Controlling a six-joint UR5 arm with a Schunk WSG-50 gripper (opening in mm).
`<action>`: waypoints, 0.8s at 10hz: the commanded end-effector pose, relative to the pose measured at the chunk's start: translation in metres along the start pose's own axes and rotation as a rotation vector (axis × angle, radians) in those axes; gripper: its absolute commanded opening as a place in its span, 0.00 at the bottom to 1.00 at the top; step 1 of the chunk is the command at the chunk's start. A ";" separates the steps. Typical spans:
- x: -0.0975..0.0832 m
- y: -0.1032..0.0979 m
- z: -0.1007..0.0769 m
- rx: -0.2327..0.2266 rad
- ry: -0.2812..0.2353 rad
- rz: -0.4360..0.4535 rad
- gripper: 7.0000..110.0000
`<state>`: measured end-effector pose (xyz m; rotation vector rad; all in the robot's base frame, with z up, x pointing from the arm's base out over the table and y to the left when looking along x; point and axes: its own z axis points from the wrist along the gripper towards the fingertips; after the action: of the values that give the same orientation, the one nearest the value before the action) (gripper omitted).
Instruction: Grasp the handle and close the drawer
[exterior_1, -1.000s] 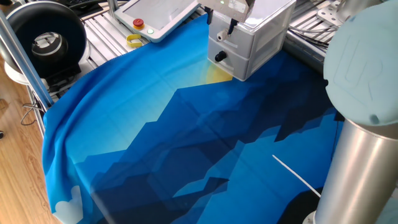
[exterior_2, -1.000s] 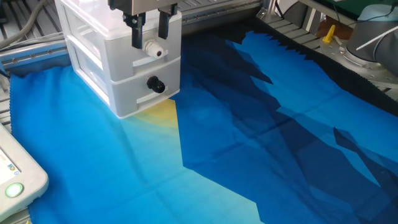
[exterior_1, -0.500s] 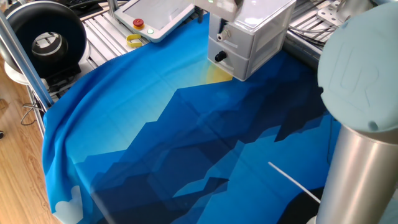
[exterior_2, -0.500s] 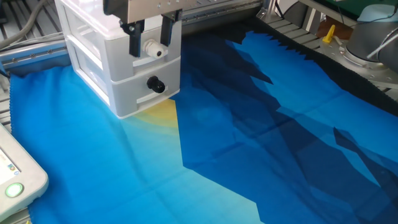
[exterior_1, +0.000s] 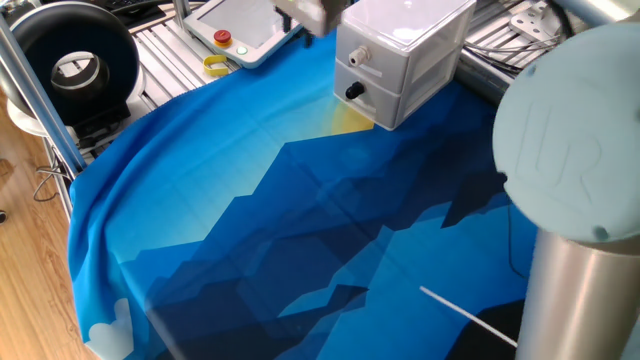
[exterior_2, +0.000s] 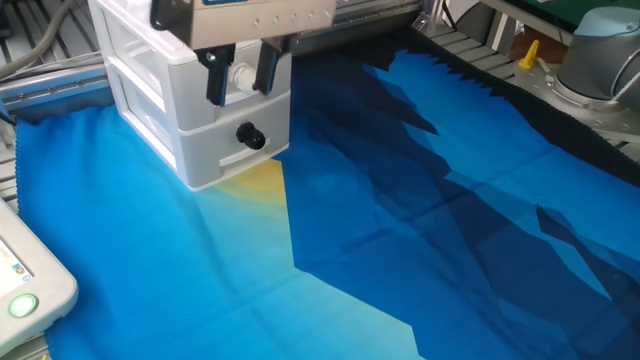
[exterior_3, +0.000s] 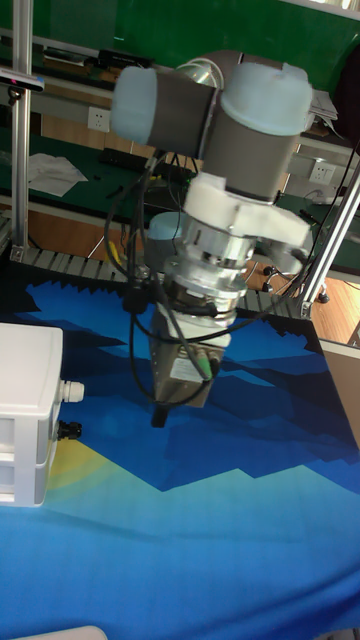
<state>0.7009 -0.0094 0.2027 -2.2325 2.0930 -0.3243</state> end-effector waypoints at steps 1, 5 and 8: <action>-0.030 -0.021 -0.014 0.061 -0.017 0.119 0.36; -0.013 -0.027 -0.011 0.106 0.058 0.185 0.00; -0.010 -0.035 -0.009 0.139 0.053 0.207 0.00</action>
<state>0.7279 0.0053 0.2157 -1.9898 2.2106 -0.4839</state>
